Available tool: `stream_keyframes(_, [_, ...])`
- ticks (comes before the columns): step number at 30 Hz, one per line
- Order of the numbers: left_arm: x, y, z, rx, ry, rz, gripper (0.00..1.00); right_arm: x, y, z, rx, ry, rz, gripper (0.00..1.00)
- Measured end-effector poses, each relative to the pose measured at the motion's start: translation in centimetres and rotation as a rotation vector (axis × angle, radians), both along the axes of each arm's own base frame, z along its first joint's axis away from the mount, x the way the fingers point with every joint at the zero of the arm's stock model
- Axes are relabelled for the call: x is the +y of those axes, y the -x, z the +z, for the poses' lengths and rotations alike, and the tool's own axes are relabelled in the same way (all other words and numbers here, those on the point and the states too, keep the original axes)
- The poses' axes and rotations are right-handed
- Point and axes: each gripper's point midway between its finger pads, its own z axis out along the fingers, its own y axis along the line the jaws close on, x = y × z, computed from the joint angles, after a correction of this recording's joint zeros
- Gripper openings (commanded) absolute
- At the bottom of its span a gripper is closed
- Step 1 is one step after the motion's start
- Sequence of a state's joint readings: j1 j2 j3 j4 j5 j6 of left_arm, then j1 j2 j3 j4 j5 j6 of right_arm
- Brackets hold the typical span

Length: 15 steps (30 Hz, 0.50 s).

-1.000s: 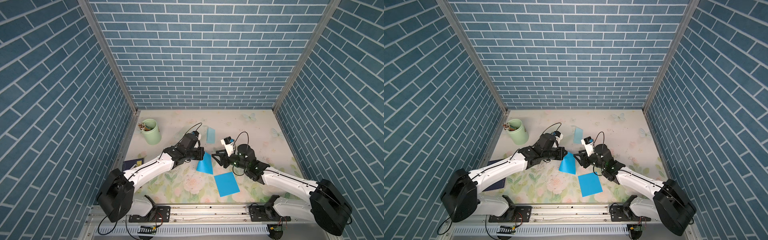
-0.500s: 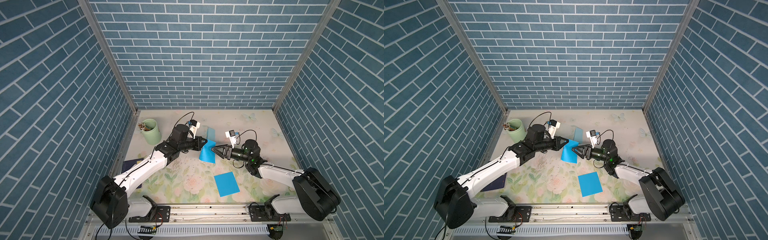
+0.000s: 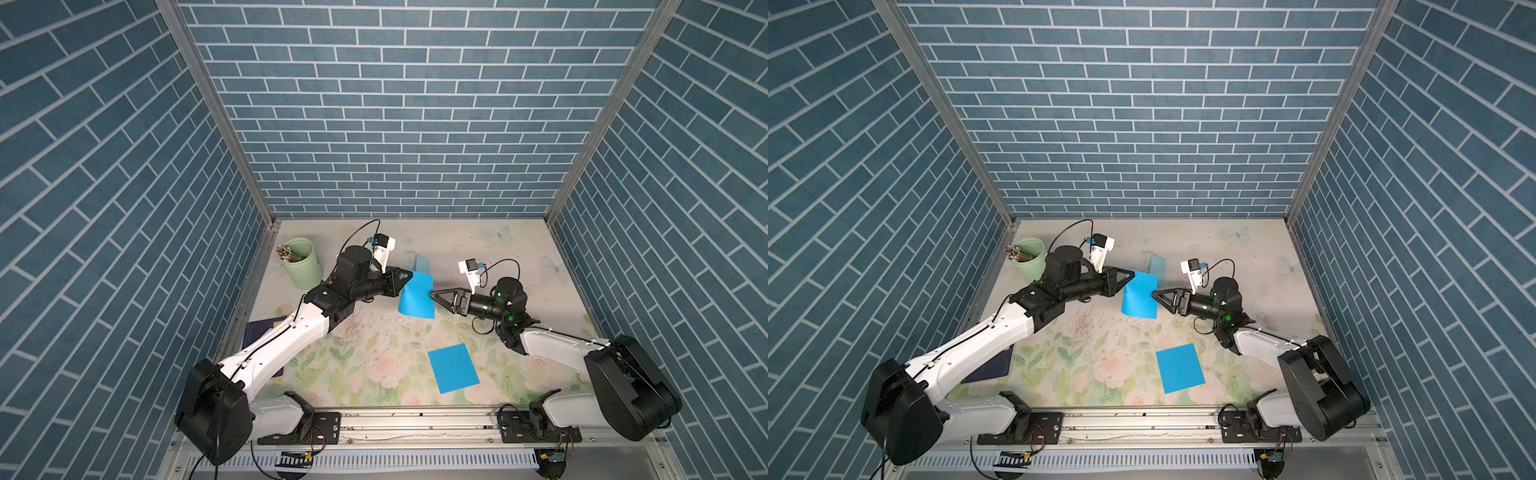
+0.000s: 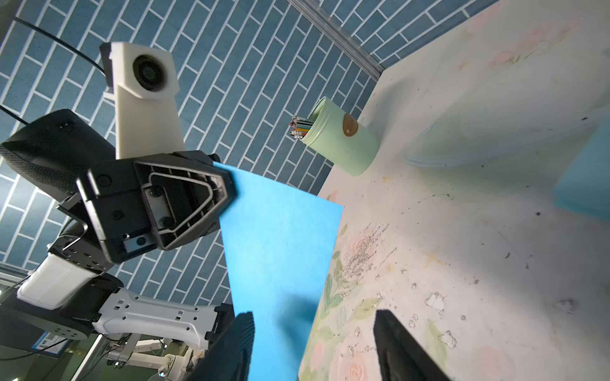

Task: Fold the square paper along the opposite sides
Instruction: Fold the paper.

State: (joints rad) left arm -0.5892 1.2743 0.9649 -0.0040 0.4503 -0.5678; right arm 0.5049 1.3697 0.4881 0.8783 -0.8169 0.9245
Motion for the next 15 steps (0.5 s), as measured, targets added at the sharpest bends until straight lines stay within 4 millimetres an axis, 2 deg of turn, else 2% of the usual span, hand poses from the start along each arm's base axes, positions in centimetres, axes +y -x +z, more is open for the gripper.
stream_keyframes(7, [-0.2,-0.4,0.2,-0.012,0.014,0.002,0.07,0.7,0.7,1.0,-0.006,-0.040,0.036,0.44])
stream_keyframes(12, [-0.3,-0.5,0.3,-0.016,0.020,0.003,0.08,0.8,0.8,1.3,0.004,-0.060,0.044,0.14])
stream_keyframes(14, [-0.3,-0.6,0.4,-0.020,0.021,0.005,0.13,0.8,0.8,1.5,0.013,-0.065,0.046,0.00])
stream_keyframes(15, [-0.3,-0.6,0.4,-0.022,0.020,0.005,0.19,0.8,0.7,1.6,0.012,-0.068,0.048,0.00])
